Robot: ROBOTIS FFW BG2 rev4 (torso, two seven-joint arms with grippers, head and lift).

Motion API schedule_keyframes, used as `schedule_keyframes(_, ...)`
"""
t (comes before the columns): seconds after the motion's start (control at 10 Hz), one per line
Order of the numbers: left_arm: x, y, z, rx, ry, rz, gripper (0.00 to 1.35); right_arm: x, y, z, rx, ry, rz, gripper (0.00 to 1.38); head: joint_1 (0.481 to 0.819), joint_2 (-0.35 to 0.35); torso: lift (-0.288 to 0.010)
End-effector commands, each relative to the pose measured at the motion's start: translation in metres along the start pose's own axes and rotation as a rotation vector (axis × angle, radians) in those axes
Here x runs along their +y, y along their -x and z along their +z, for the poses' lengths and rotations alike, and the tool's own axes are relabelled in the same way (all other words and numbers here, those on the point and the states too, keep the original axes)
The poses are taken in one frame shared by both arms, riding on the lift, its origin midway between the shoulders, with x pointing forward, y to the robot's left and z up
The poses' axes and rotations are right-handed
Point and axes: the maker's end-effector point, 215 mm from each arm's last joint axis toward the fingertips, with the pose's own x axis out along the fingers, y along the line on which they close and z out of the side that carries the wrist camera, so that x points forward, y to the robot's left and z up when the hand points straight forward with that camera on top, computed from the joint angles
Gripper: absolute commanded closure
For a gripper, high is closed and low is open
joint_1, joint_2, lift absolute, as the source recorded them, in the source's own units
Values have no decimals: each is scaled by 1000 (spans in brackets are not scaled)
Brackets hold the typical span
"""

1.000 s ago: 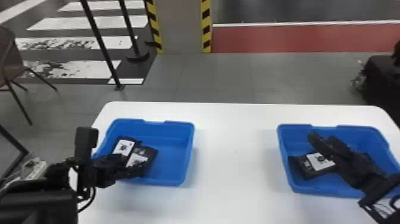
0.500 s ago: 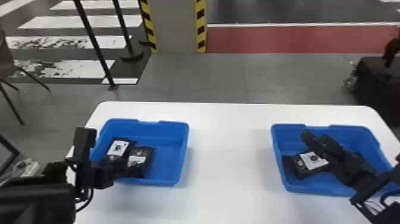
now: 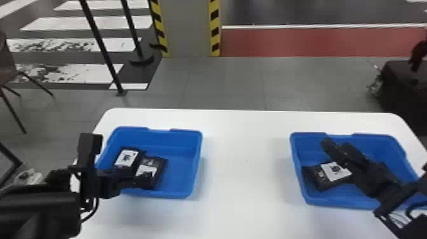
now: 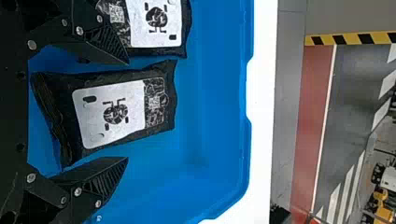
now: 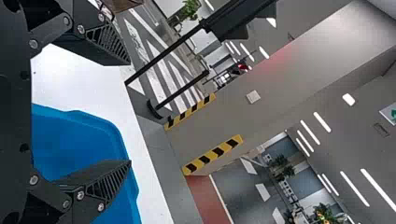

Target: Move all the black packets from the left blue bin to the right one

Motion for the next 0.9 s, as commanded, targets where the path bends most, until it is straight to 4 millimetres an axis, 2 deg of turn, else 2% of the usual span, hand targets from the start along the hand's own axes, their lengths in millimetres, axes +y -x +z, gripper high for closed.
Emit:
schedule_keyframes(0.0,2,-3,-5,31,18,5,452,1,0,1,-3,0,2,300,695,99,-110)
schedule_keyframes(0.1,0,-6,-15,61,47,0,685,1,0,1,-3,0,2,300,695,101,-110)
schedule_keyframes(0.3,2,-5,-15,69,48,5,1150,2,1,1,-3,-5,6,300,695,100,-110)
schedule_keyframes(0.4,7,-3,-9,47,29,11,1208,3,0,2,-5,-5,11,300,695,101,-110)
schedule_keyframes(0.6,5,3,12,-15,-22,-19,1208,10,0,6,-10,0,28,300,695,107,-110)
schedule_keyframes(0.8,-15,22,37,-82,-70,-62,1208,25,-2,3,0,-8,64,300,695,108,-110)
